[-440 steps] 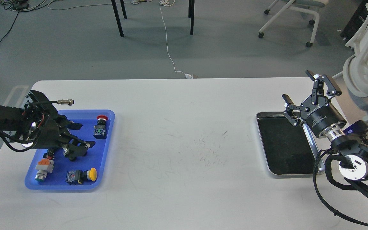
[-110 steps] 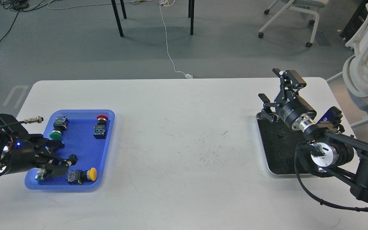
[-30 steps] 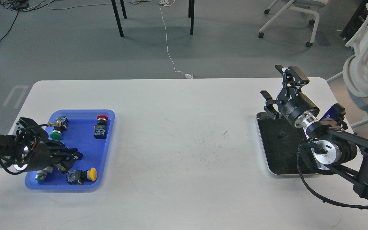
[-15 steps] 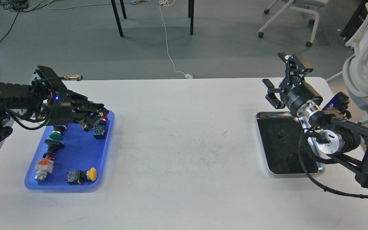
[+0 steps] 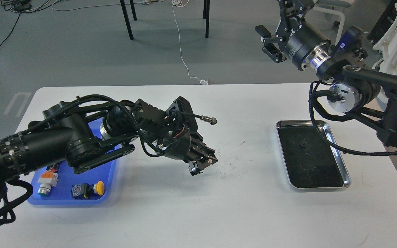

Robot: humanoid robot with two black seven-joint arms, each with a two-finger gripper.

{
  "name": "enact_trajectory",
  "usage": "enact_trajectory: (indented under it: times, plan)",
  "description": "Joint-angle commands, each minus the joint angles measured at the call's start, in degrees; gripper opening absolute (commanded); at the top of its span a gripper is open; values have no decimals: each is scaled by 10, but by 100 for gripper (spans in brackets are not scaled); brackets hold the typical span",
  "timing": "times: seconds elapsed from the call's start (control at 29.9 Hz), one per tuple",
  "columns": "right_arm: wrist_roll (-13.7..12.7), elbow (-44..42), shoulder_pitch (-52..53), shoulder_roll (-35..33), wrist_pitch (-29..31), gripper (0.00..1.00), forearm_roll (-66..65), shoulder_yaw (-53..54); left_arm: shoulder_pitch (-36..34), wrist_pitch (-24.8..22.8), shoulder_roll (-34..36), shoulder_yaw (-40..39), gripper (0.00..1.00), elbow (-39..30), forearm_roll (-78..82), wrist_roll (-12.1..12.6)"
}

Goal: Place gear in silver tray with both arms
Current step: 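Carry the second gear to the table center and release it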

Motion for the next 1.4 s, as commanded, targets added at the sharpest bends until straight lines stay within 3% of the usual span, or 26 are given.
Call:
enact_trajectory:
  times: [0.0, 0.23, 0.7, 0.9, 1.04, 1.17, 1.27, 1.37]
  plan:
    - [0, -1, -1, 8, -1, 97, 0, -14, -3, 0, -52, 20, 11, 41, 0, 0]
    - [0, -1, -4, 2, -1, 97, 0, -16, -8, 2, -142, 24, 11, 136, 0, 0]
    - [0, -1, -12, -10, -2, 97, 1, -16, 0, 15, -142, 46, 14, 189, 0, 0]
    - [0, -1, -15, -11, -2, 97, 0, -16, 12, 27, -142, 46, 21, 198, 0, 0]
    - [0, -1, -18, -13, -1, 97, 0, -15, 27, 31, -142, 46, 31, 202, 0, 0]
    - [0, -1, -22, -16, -1, 97, 0, -15, 27, 34, -142, 45, 66, 197, 0, 0]
    - [0, 0, -23, -23, 0, 97, 0, -14, 19, 39, -142, 39, 80, 188, 0, 0]
    - [0, 4, -23, -38, 3, 97, 0, -14, 4, 39, -119, 33, 85, 164, -14, 0]
